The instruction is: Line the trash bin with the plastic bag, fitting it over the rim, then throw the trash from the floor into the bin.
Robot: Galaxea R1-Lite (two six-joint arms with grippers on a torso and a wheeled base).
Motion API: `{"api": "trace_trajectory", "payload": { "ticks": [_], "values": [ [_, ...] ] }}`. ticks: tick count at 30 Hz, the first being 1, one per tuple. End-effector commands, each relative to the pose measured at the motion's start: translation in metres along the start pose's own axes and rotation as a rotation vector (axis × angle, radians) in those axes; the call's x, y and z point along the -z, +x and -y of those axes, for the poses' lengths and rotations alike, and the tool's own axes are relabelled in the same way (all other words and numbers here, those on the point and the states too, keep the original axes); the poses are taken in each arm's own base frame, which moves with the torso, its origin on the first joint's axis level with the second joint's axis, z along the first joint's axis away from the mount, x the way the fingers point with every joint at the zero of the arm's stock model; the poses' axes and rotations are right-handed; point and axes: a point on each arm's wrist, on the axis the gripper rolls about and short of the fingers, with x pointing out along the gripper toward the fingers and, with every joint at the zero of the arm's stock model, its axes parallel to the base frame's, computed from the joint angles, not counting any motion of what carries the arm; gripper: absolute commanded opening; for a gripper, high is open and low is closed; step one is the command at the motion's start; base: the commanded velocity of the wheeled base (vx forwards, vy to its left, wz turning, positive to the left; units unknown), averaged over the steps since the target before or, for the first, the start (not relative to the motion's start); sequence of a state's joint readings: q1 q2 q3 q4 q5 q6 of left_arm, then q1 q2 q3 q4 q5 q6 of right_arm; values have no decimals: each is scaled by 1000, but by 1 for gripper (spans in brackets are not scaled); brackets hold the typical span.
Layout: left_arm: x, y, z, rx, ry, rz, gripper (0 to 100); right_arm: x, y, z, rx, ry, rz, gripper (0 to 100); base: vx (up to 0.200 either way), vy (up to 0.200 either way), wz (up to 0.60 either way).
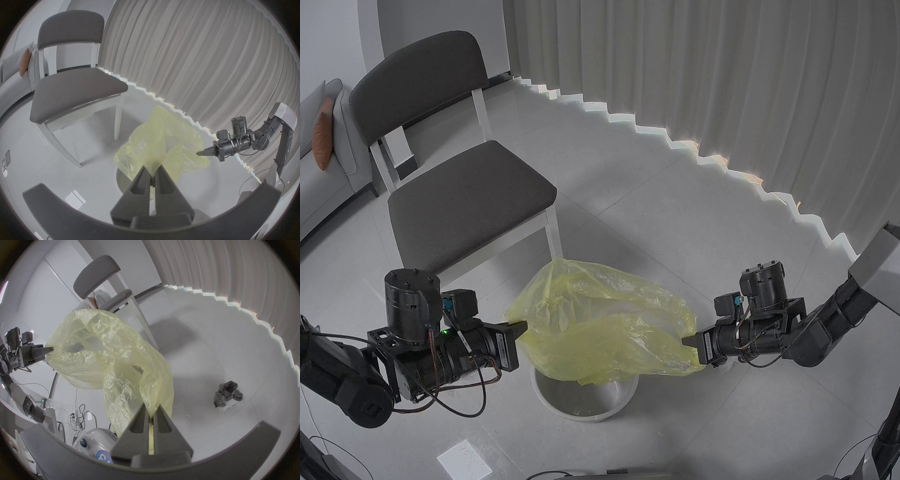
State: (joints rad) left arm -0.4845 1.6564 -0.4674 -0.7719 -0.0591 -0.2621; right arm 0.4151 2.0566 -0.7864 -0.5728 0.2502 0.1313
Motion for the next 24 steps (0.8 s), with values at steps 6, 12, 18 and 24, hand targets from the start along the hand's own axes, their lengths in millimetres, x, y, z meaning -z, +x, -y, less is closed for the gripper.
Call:
{"api": "trace_trajectory", "payload": {
  "ticks": [6, 12, 18, 24],
  "values": [
    [27, -23, -6, 0, -6, -75, 0, 23, 9, -26, -55, -42, -89, 0, 0, 0, 0],
    [32, -45, -9, -4, -11, -51, 0, 29, 7, -34, -71, -56, -109, 0, 0, 0, 0],
    [44, -65, -20, -41, -32, -56, 0, 28, 7, -57, -111, -98, -99, 0, 0, 0, 0],
    [52, -79, -32, -57, -63, -63, 0, 22, 7, -78, -134, -142, -71, 0, 0, 0, 0]
  ]
}}
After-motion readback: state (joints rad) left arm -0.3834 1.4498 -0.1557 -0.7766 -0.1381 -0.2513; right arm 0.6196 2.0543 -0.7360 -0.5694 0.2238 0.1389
